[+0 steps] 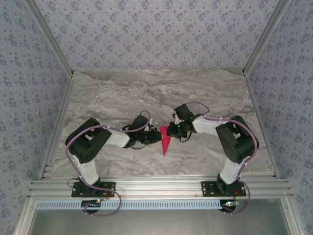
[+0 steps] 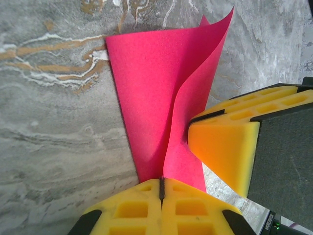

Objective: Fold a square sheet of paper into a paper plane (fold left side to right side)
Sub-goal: Fold the wing for the fifth time at the center of the table.

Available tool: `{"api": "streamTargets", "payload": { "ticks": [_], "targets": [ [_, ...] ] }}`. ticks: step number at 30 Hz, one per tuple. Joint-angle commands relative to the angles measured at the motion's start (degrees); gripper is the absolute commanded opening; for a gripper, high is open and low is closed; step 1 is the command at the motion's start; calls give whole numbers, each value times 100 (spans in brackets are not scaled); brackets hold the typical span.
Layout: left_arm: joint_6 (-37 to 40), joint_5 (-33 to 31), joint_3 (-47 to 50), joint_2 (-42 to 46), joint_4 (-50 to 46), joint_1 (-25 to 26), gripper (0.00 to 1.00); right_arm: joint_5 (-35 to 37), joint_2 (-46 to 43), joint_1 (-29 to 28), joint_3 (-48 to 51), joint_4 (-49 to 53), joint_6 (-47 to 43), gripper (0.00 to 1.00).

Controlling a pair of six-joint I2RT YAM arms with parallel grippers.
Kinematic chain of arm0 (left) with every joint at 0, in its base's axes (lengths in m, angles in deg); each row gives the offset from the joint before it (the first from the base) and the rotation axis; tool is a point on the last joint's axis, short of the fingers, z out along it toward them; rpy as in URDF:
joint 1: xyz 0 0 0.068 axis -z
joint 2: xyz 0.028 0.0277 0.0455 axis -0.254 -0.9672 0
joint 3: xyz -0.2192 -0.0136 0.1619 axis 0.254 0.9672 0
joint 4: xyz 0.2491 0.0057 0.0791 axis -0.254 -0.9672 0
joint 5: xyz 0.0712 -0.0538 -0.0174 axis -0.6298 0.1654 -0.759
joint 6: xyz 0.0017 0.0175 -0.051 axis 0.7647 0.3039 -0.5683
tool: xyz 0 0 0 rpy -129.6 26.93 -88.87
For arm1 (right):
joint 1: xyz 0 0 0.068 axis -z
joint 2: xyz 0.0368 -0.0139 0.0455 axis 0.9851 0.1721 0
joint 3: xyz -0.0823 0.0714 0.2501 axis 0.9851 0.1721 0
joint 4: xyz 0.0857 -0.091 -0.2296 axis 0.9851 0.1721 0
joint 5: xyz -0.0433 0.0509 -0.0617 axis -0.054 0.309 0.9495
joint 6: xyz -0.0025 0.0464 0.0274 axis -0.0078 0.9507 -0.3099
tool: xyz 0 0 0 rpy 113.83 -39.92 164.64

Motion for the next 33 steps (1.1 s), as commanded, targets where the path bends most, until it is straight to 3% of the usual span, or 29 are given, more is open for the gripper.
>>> {"api": "streamTargets", "payload": {
  "ticks": [1,6,13,18,26,33],
  "targets": [
    [86,-291,44,-254,-146,63,0,386,173,-29,257,646,-91,16],
    [166,-380,54,248,-477,59,2,464,235,-11,374,679,-90,13],
    [402,-656,116,1370,-1317,60,16,458,294,-18,391,654,-88,10],
    [438,-584,169,1962,-1635,197,18,455,298,-16,400,618,-87,10],
    [43,-269,-146,1392,-1077,797,18,413,316,-25,367,615,-87,10],
    [-115,-151,-295,828,-797,933,18,410,307,-22,364,631,-87,10]
  ]
}}
